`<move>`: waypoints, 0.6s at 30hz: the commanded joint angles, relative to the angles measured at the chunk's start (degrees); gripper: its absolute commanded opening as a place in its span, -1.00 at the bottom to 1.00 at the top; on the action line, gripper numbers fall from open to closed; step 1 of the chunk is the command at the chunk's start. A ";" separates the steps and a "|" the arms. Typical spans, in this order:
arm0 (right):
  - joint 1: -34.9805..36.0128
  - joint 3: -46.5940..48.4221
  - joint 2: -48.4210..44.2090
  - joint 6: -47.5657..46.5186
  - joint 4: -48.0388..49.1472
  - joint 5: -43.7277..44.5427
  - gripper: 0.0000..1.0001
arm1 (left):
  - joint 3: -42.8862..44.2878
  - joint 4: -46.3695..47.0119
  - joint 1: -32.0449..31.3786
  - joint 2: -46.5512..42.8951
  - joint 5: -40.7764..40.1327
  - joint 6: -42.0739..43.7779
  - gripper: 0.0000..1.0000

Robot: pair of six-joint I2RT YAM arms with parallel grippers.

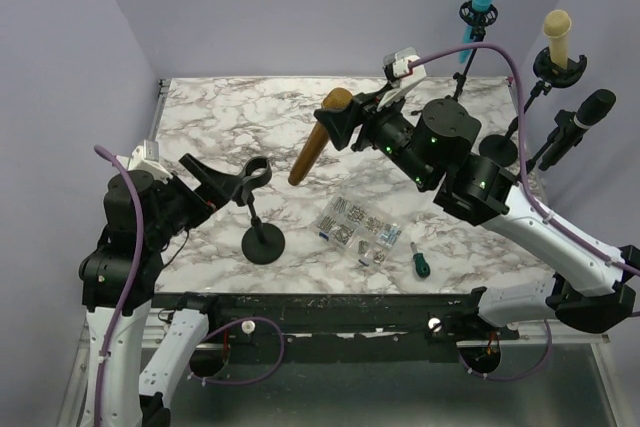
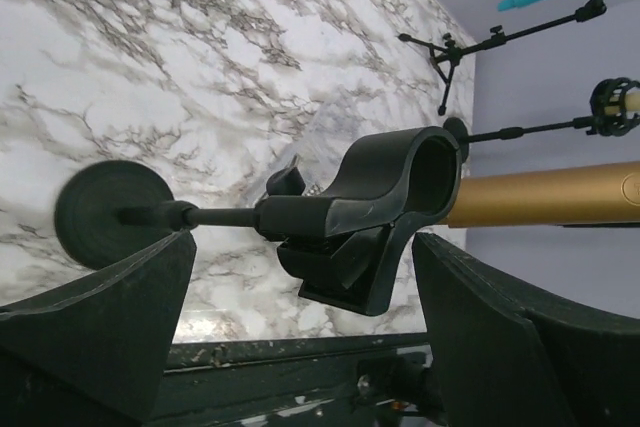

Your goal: Remove the microphone from the stand

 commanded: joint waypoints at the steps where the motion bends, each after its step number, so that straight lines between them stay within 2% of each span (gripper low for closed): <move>1: 0.03 -0.61 -0.50 0.72 1.11 -1.31 -0.99 | -6.33 5.73 2.39 -2.99 9.06 -12.91 0.82; 5: -0.02 -0.02 -0.26 0.71 1.09 -1.70 -0.99 | -11.65 12.12 2.78 -5.49 11.53 -18.17 0.78; 8: 0.02 -1.04 -0.73 0.72 1.55 -1.55 -0.99 | -11.11 10.74 2.78 -5.28 9.43 -16.82 0.76; 12: 0.03 -2.34 -0.53 -0.02 0.09 0.83 -0.99 | -6.95 4.65 2.78 -6.19 1.41 -10.74 0.94; 15: -0.03 -1.42 0.93 -1.43 -2.55 1.01 -0.99 | -4.25 2.68 2.78 -8.28 -5.18 -2.79 0.97; 16: -0.02 -0.34 1.70 -1.81 -4.30 0.24 -0.99 | -3.43 3.37 2.78 -8.91 -6.30 1.52 0.97; 18: 0.00 2.54 3.58 -2.07 -7.41 -2.04 -0.99 | -2.22 8.27 2.78 -10.59 -3.31 10.18 0.97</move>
